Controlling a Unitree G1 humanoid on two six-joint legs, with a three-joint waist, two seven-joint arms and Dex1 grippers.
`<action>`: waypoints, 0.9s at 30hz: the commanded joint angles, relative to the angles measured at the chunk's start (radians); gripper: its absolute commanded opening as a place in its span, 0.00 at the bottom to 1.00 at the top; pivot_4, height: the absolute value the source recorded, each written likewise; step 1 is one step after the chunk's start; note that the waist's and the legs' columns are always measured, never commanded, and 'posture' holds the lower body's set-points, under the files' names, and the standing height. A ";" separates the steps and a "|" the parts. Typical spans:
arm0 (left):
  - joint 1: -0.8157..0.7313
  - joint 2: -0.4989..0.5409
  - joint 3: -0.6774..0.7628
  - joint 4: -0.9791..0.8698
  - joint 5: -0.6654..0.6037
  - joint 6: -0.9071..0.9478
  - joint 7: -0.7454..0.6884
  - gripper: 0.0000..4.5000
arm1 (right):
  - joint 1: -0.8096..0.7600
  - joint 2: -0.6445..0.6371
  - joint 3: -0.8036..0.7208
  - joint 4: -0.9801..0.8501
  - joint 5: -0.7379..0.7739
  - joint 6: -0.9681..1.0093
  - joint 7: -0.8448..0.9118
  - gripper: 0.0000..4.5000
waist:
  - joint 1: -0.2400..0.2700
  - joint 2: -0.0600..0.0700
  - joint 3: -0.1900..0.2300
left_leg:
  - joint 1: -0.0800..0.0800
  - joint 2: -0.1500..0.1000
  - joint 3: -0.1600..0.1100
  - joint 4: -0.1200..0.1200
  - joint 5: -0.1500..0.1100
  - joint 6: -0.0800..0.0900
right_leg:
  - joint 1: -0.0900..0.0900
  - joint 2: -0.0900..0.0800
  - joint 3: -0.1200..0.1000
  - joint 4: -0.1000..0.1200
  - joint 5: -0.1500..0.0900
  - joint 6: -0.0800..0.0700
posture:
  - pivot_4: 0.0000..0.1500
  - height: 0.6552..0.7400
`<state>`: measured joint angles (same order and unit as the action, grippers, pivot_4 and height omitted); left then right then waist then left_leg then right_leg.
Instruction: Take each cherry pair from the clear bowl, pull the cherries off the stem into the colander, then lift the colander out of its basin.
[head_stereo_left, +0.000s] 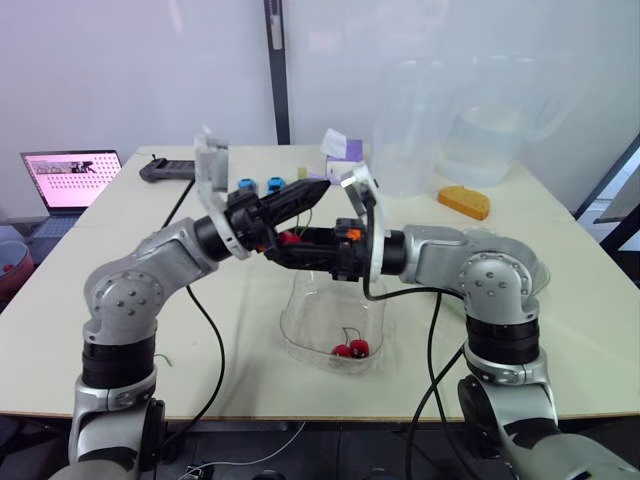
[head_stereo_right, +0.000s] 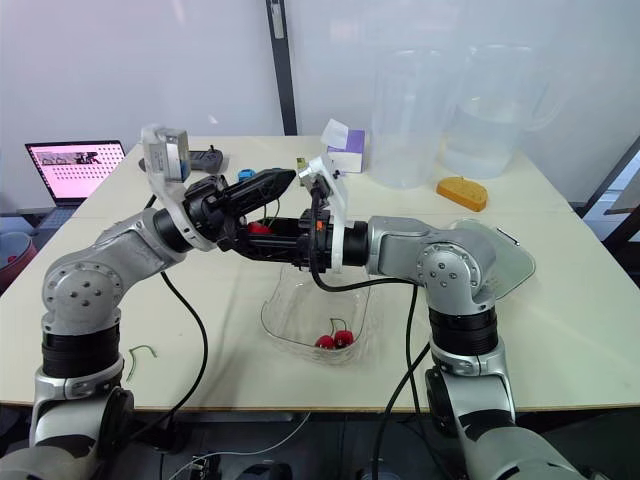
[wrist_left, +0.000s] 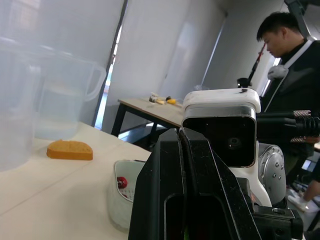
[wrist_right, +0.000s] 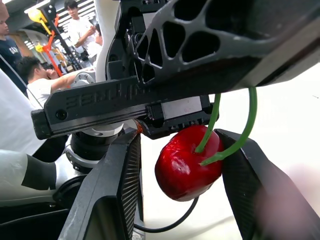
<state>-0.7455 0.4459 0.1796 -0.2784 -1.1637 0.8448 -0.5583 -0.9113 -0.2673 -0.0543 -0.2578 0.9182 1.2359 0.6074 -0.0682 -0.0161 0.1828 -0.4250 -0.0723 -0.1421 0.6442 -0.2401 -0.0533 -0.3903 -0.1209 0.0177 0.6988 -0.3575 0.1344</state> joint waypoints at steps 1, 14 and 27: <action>-0.019 0.000 0.004 -0.031 -0.006 -0.014 -0.010 0.00 | -0.018 -0.020 -0.022 0.004 0.001 -0.028 -0.013 0.48 | 0.000 0.000 0.000 | 0.000 0.000 0.000 0.000 0.000 0.000 | 0.000 0.000 0.000 0.000 0.000 0.000 | 1.00 1.00; -0.018 -0.007 0.000 -0.035 -0.002 -0.018 -0.009 0.00 | -0.015 -0.105 0.020 0.024 -0.006 -0.057 0.041 0.20 | 0.000 0.000 0.000 | 0.000 0.000 0.000 0.000 0.000 0.000 | 0.000 0.000 0.000 0.000 0.000 0.000 | 1.00 1.00; -0.016 -0.008 0.003 -0.037 -0.001 -0.023 -0.010 0.00 | 0.067 -0.303 0.157 -0.042 -0.074 -0.084 0.188 0.20 | 0.000 0.000 0.000 | 0.000 0.000 0.001 0.000 0.000 0.001 | 0.000 0.000 0.000 0.000 0.000 0.000 | 1.00 1.00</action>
<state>-0.7456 0.4332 0.1649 -0.2818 -1.1559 0.8396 -0.5632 -0.8272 -0.5565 0.1153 -0.2512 0.8425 1.1641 0.7771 -0.0681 -0.0161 0.1828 -0.4254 -0.0724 -0.1415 0.6444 -0.2404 -0.0528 -0.3901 -0.1209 0.0176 0.6984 -0.3576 0.1344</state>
